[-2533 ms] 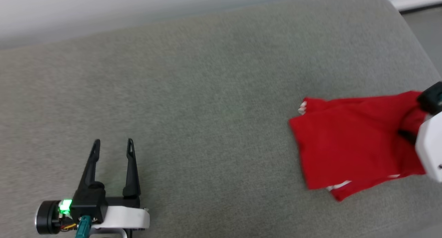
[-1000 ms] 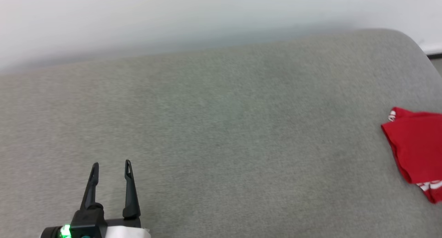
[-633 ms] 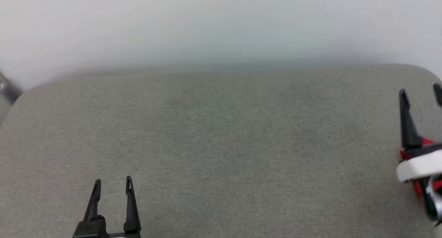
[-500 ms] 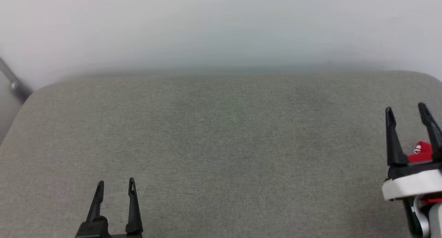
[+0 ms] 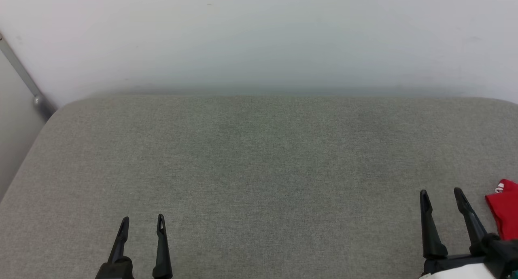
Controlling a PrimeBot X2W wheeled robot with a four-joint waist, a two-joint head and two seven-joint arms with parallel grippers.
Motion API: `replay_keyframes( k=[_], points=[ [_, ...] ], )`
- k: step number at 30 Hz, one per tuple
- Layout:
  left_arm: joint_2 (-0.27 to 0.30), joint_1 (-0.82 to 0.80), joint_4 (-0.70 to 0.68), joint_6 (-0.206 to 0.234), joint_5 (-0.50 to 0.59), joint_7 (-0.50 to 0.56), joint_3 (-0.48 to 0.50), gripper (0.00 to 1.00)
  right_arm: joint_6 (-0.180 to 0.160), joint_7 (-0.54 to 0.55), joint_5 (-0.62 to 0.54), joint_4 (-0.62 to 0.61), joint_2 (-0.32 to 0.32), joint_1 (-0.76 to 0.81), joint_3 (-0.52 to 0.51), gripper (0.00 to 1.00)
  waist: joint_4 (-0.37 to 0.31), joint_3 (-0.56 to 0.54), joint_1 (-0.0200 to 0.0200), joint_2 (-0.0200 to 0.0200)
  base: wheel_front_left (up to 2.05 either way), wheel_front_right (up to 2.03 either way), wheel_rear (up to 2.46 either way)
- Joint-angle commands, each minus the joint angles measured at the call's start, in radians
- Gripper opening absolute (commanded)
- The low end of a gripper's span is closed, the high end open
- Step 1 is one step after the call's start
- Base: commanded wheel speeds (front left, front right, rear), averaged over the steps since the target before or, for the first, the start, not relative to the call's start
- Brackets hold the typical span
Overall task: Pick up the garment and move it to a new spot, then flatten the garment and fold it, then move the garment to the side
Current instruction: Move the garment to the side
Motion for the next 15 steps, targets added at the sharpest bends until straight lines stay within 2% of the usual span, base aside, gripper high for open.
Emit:
replay_keyframes(
  k=[1,15],
  points=[
    [-0.002,0.015,0.002,0.0,-0.003,-0.002,-0.003,1.0,-0.001,-0.002,0.01,-0.016,0.009,0.036,0.001,1.0,0.003,-0.004,0.0001,0.0,0.0,0.0,0.0],
    [-0.002,0.036,0.006,-0.006,-0.013,-0.002,-0.013,1.0,-0.001,-0.002,0.088,-0.061,0.018,0.146,0.034,1.0,0.006,-0.02,0.0001,0.0,0.0,0.0,0.0]
  ],
)
